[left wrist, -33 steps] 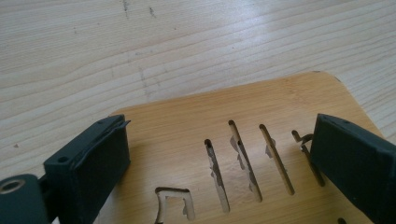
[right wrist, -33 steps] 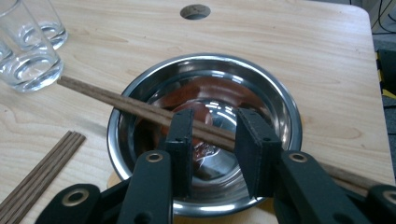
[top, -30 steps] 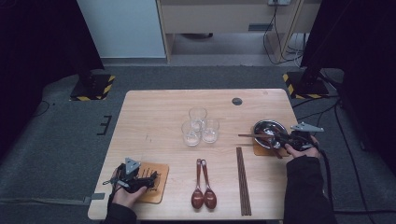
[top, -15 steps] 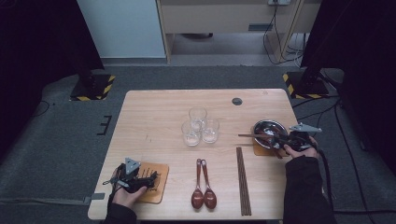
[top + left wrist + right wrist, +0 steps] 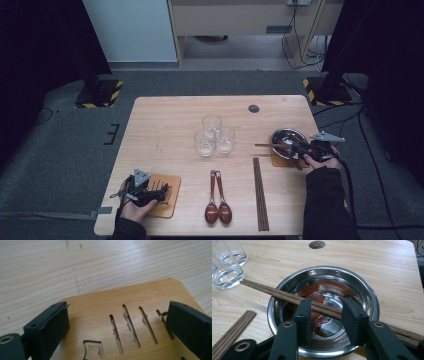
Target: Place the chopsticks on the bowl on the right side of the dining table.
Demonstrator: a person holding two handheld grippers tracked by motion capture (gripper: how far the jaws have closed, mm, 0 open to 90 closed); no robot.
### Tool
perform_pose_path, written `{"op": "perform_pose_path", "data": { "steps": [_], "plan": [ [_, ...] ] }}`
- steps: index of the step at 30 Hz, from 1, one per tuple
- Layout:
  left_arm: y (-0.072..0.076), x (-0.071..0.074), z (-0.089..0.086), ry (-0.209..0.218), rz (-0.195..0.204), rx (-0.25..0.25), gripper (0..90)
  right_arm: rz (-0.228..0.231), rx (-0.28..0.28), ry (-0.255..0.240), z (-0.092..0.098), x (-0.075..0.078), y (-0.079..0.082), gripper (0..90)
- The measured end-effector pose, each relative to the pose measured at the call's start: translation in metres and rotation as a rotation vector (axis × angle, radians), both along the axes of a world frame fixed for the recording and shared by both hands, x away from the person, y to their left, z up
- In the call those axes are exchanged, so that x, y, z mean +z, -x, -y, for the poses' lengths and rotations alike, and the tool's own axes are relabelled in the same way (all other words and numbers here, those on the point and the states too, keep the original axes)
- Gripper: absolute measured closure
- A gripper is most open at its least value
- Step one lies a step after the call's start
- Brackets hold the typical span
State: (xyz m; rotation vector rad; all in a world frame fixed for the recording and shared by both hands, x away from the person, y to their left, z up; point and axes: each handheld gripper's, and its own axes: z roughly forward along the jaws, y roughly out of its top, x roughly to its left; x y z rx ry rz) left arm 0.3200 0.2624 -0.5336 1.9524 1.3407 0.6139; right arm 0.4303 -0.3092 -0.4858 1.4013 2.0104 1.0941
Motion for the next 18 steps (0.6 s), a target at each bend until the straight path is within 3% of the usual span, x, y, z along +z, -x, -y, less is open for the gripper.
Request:
{"op": "perform_pose_path", "data": {
  "steps": [10,18],
  "plan": [
    [0.0,0.0,0.0,0.0,0.0,0.0,3.6,0.001,0.005,0.0,0.0,0.001,0.0,59.2],
    [0.0,0.0,0.0,0.0,0.0,0.0,3.6,0.033,-0.013,-0.038,0.006,0.011,0.003,56.1]
  ]
}}
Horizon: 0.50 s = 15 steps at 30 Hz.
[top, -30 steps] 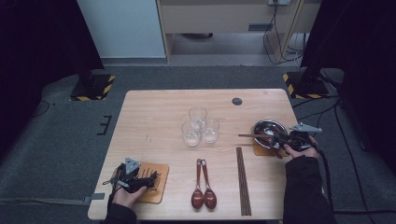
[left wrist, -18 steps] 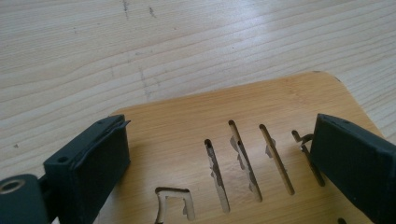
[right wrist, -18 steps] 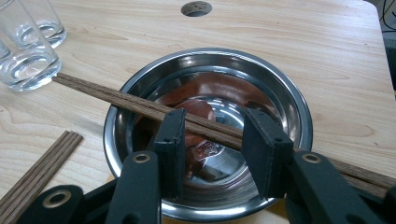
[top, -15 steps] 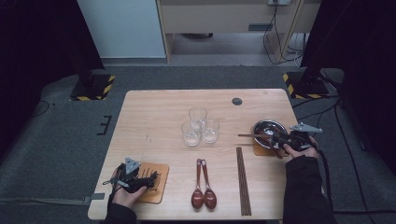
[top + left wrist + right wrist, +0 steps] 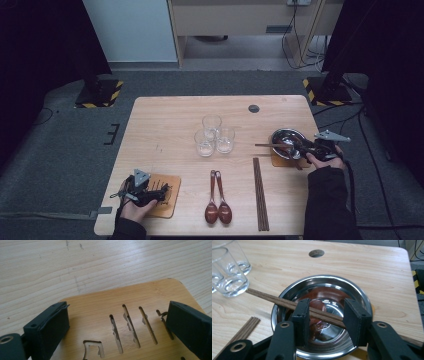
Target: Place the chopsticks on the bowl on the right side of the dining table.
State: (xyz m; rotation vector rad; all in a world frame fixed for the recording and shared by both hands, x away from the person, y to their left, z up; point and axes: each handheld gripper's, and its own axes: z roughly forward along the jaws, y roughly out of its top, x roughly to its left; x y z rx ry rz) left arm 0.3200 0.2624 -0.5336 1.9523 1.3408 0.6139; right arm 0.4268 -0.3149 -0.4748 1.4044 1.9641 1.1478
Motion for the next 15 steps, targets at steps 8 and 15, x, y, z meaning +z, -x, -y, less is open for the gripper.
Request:
{"op": "perform_pose_path", "data": {
  "steps": [8,15],
  "plan": [
    [0.0,0.0,0.0,0.0,0.0,0.0,3.6,0.02,0.009,-0.046,0.005,0.01,0.003,52.7],
    [0.0,0.0,0.0,0.0,0.0,-0.001,3.6,0.042,0.052,-0.085,0.003,0.026,0.007,48.1]
  ]
}}
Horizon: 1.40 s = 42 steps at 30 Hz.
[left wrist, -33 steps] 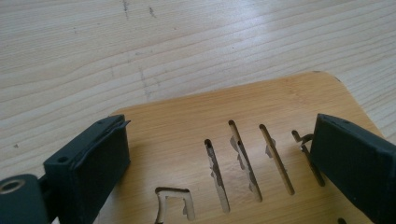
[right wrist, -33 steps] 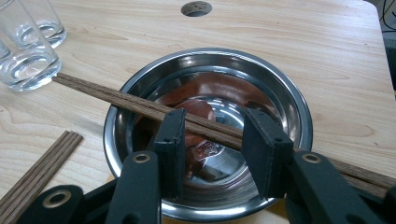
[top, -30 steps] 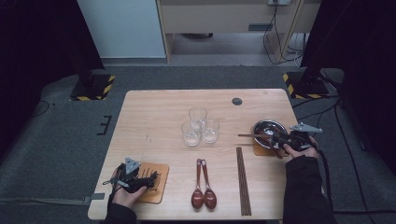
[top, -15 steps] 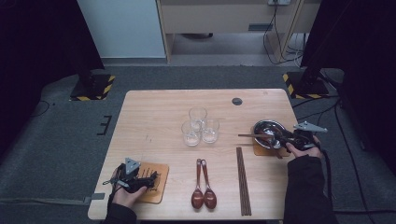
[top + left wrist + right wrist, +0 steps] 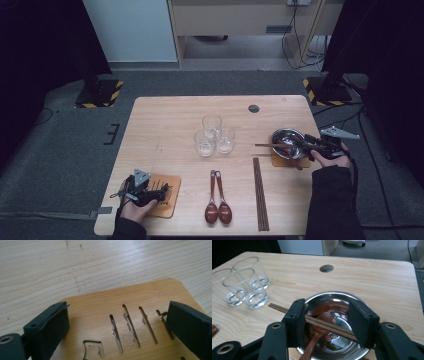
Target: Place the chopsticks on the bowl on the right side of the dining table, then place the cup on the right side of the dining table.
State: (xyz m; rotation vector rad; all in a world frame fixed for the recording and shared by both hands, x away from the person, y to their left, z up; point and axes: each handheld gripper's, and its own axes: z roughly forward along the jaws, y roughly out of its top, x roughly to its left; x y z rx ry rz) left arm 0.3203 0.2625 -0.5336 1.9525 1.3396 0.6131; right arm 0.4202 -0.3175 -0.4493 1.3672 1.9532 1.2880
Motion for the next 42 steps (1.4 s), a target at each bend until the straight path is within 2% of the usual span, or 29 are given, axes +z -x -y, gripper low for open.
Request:
{"op": "perform_pose_path", "data": {
  "steps": [13,18,27,30,38,39,42],
  "plan": [
    [0.0,0.0,0.0,0.0,0.0,0.0,3.6,0.071,0.102,-0.033,-0.021,0.026,0.005,41.0],
    [0.0,0.0,0.0,0.001,0.0,0.0,3.6,0.073,0.118,-0.022,-0.028,0.029,0.005,40.6],
    [0.0,0.0,0.0,0.0,0.0,0.0,3.7,0.081,0.128,-0.031,-0.038,0.036,0.003,39.5],
    [0.0,0.0,0.0,0.0,0.0,0.0,3.7,0.075,0.134,-0.018,-0.043,0.037,0.002,39.1],
    [0.0,0.0,0.0,0.001,0.0,0.0,3.6,0.084,0.143,-0.031,-0.06,0.046,-0.001,39.2],
    [0.0,0.0,0.0,0.001,0.0,0.0,3.6,0.085,0.149,-0.016,-0.065,0.049,-0.003,39.0],
    [0.0,0.0,0.0,0.001,0.0,0.0,3.7,0.083,0.154,-0.014,-0.071,0.052,-0.004,38.9]
  ]
}}
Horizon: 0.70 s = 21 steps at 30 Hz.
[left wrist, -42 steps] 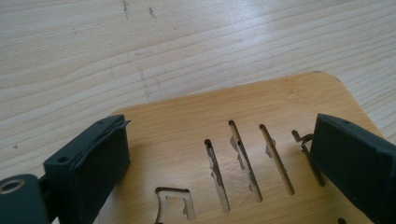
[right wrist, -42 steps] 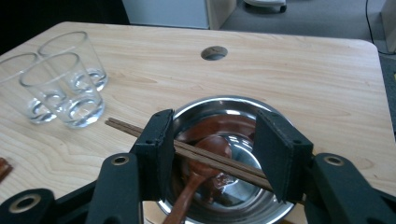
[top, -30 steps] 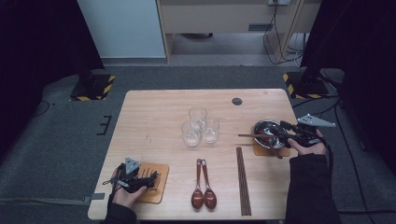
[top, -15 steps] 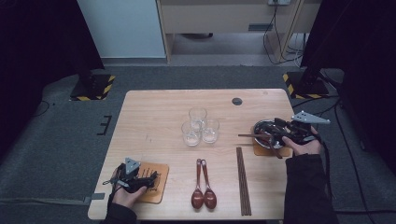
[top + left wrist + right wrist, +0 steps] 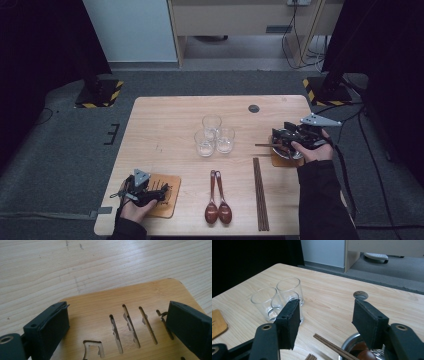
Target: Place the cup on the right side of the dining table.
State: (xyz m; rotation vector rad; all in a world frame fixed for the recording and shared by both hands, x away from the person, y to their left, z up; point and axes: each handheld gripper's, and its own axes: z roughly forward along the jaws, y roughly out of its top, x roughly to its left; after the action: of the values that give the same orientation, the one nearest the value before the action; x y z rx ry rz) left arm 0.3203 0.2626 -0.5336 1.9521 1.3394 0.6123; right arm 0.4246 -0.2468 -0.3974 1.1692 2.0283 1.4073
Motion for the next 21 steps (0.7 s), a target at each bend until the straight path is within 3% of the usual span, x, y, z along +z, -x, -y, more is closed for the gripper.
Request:
{"op": "perform_pose_path", "data": {
  "steps": [7,21],
  "plan": [
    [0.0,0.0,0.0,0.0,0.0,0.0,3.7,0.015,-0.029,-0.012,-0.016,0.004,-0.008,40.2],
    [0.0,0.0,0.0,0.0,0.0,0.0,3.7,0.011,0.016,0.016,-0.047,0.008,-0.018,41.1]
  ]
}}
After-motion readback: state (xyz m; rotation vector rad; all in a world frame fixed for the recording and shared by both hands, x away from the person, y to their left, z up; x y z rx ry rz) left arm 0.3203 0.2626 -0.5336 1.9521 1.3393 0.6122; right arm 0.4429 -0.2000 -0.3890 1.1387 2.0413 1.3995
